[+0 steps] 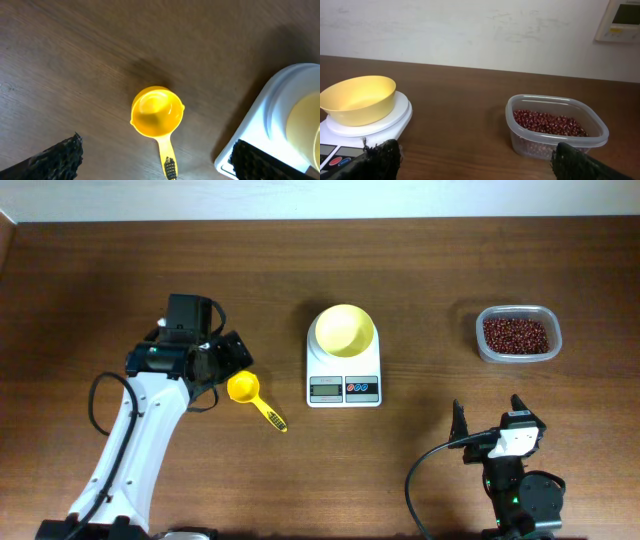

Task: Scoop item into bowl and weigh 50g on scale
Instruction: 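Move the left gripper forward over the yellow scoop handle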

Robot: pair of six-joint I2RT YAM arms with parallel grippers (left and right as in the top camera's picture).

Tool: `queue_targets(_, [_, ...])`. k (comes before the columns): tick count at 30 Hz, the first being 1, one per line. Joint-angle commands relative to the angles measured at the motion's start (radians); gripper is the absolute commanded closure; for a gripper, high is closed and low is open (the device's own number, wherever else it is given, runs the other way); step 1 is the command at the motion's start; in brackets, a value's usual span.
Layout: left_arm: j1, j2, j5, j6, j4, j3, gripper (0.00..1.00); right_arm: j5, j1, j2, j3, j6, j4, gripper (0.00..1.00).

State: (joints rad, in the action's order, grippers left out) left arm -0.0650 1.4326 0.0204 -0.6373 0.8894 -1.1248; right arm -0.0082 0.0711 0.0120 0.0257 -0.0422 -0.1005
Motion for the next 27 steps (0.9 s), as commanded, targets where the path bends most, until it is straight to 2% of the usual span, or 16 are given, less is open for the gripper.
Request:
queue_targets(1, [0.003,0.001,0.074,-0.044,-0.003,-0.021,0.01,-0.006,0.007,-0.008,-0.009,-0.003,0.000,0.01])
queue_targets(5, [0.003,0.001,-0.043,-0.083,0.025,-0.021,0.01,-0.006,0.007,-0.008,-0.009,-0.003,0.000,0.01])
queue_targets(7, [0.019,0.001,-0.044,-0.219,0.103,-0.026,0.01,-0.006,0.007,-0.008,-0.009,-0.003,0.000,0.01])
queue_targets(13, [0.096,0.006,-0.040,-0.317,0.243,-0.066,0.01,-0.006,0.007,-0.008,-0.009,-0.003,0.000,0.01])
queue_targets(23, [0.091,0.202,-0.052,-0.428,0.221,-0.065,0.00,-0.006,0.007,-0.008,-0.009,-0.003,0.000,0.01])
queue_targets(25, [0.091,0.237,-0.063,-0.428,0.219,-0.065,0.06,-0.006,0.007,-0.008,-0.009,-0.003,0.000,0.01])
queue_targets(27, [0.091,0.260,-0.062,-0.428,0.214,-0.064,0.07,-0.006,0.007,-0.008,-0.009,-0.003,0.000,0.01])
